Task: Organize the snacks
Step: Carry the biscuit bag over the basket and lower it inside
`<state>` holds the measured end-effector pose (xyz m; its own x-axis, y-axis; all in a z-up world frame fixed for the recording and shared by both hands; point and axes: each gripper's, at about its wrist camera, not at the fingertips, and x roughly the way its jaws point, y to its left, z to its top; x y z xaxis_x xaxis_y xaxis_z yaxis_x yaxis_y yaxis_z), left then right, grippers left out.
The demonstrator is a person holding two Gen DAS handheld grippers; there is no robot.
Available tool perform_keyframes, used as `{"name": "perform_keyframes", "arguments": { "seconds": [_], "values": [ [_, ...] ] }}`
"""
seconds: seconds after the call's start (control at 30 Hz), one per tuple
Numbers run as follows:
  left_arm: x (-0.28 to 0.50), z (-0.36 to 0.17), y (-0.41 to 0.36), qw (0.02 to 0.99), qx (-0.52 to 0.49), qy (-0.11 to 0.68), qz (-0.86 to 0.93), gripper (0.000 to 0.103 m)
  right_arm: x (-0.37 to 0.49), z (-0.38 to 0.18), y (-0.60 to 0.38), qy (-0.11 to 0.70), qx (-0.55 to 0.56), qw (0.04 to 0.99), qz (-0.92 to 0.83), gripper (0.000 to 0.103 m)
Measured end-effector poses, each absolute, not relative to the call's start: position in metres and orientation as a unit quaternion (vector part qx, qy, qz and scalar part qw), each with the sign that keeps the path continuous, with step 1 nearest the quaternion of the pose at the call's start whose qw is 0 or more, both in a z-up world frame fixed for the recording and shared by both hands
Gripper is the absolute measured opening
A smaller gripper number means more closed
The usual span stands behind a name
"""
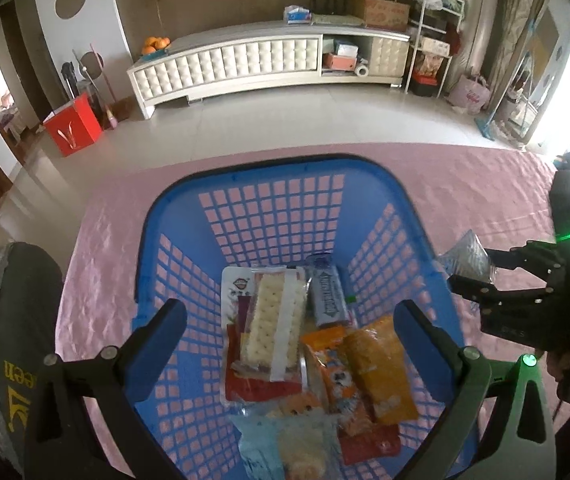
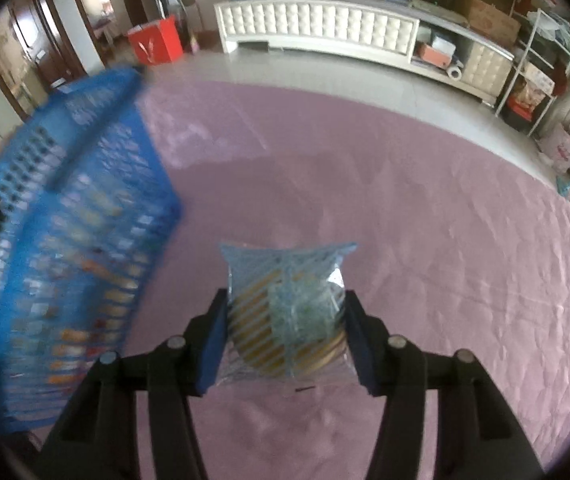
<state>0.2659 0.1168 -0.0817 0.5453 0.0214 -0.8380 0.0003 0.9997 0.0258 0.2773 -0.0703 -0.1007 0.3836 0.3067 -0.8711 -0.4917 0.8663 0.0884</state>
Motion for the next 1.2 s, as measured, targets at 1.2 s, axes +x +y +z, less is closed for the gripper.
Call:
{"name": "perform_keyframes", "arguments": {
  "seconds": [1.2],
  "values": [
    [0.161,-0.006,0.195,0.915,-0.018,0.401,0.044,0.102,0.192,0.02,0.049,0.394,-0.145,0.842,0.337,0.059]
  ]
}}
